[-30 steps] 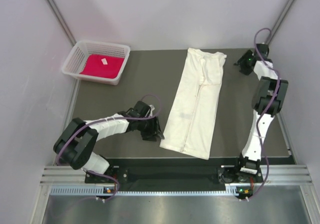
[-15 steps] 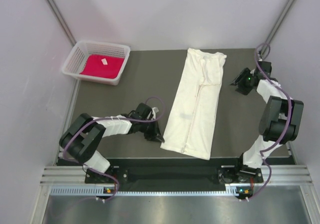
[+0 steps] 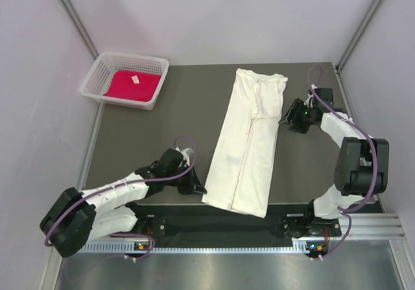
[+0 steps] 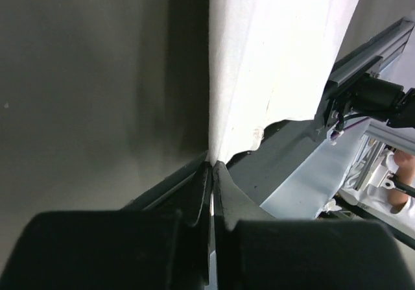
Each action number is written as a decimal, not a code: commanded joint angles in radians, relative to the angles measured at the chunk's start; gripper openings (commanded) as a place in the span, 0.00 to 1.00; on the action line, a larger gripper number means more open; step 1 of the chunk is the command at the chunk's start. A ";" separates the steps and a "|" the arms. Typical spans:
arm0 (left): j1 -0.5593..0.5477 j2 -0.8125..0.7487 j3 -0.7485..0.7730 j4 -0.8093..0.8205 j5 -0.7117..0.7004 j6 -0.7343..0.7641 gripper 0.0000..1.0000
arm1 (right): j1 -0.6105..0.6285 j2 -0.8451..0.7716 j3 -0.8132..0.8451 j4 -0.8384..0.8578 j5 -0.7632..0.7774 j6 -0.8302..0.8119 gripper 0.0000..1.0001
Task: Fold and stack the t-shirts
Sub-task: Fold the tshirt
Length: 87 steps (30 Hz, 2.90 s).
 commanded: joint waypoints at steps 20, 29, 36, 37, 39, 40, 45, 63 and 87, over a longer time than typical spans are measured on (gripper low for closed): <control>-0.020 -0.224 0.077 -0.324 -0.215 -0.105 0.40 | -0.011 0.772 0.951 0.095 0.046 0.106 0.49; -0.018 -0.077 0.109 -0.231 -0.235 -0.124 0.37 | -0.010 0.896 1.073 0.102 0.020 0.152 0.40; -0.018 0.078 0.161 -0.163 -0.228 -0.114 0.36 | 0.038 1.019 1.212 0.131 -0.035 0.201 0.12; -0.017 0.092 0.170 -0.156 -0.225 -0.108 0.36 | 0.045 1.027 1.213 0.149 -0.040 0.219 0.11; -0.017 0.136 0.196 -0.148 -0.215 -0.093 0.38 | 0.070 1.033 1.219 0.206 -0.043 0.235 0.11; -0.017 0.150 0.204 -0.139 -0.212 -0.090 0.42 | 0.071 1.042 1.228 0.220 -0.040 0.253 0.11; -0.015 0.257 0.281 -0.120 -0.182 -0.059 0.47 | 0.147 1.097 1.294 0.318 0.003 0.331 0.10; -0.014 0.183 0.257 -0.119 -0.252 -0.186 0.49 | 0.090 1.130 1.319 0.424 0.069 0.436 0.14; -0.056 0.092 0.112 -0.084 -0.177 -0.246 0.44 | 0.062 0.321 0.532 -0.110 0.033 0.060 0.46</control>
